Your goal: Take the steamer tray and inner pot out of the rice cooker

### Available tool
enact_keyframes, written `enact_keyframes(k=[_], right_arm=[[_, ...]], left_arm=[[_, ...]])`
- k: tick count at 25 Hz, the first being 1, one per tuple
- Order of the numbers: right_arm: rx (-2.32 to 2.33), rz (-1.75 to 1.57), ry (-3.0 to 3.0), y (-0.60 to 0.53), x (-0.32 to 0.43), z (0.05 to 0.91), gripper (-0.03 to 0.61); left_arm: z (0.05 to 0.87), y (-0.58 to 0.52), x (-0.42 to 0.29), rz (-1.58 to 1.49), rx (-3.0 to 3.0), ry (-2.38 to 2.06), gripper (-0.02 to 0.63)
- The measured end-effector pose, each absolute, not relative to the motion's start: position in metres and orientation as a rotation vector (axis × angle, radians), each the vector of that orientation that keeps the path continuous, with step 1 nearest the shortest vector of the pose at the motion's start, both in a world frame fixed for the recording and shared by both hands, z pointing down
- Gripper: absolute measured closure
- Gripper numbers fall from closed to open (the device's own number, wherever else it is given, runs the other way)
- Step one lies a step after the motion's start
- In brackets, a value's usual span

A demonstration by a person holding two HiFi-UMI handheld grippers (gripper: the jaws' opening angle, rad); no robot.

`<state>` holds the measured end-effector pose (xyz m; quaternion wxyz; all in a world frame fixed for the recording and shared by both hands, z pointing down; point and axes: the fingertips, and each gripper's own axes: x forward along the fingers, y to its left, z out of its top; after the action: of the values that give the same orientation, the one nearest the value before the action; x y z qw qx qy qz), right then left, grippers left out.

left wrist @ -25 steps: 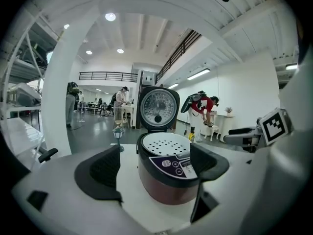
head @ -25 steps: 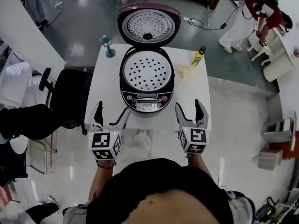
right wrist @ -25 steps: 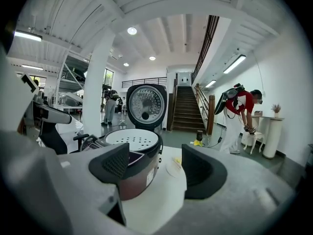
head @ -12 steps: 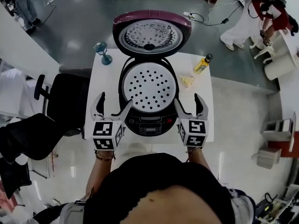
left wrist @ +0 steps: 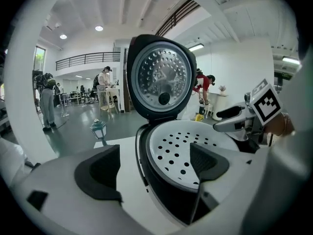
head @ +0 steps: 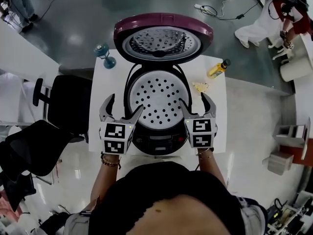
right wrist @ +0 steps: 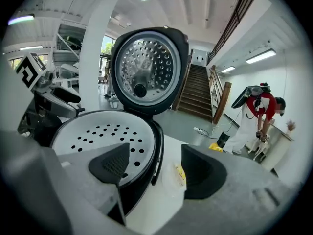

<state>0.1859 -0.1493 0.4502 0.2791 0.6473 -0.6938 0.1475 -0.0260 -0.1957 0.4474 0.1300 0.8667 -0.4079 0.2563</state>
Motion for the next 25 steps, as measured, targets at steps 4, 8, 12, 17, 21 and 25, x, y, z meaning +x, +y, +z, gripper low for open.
enact_keyframes(k=[4,8,12,17,21,25], right_arm=[[1.674,0.376,-1.810,-0.164,0.185,0.458,0.255],[1.570,0.333,-1.765,-0.175,0.182,0.472,0.255],[1.461,0.365,-1.745,-0.177,0.180,0.491,0.264],[1.411,0.402,-1.798,-0.182,0.177,0.492,0.379],[1.425,0.404,-1.819,-0.185,0.178,0.489,0.408],[1.442,0.409,-1.852,-0.186,0.179,0.481,0.420]], left_arm=[[0.466,-0.201,-0.014,0.855,2.511,-1.073,0.189],[0.478,-0.206,-0.012,0.979,2.502,-1.048,0.189],[0.488,-0.206,-0.010,1.071,2.478,-0.999,0.189],[0.485,-0.209,-0.014,1.067,2.444,-1.031,0.189],[0.485,-0.211,-0.017,1.067,2.425,-1.055,0.189],[0.481,-0.210,-0.016,1.061,2.428,-1.066,0.189]])
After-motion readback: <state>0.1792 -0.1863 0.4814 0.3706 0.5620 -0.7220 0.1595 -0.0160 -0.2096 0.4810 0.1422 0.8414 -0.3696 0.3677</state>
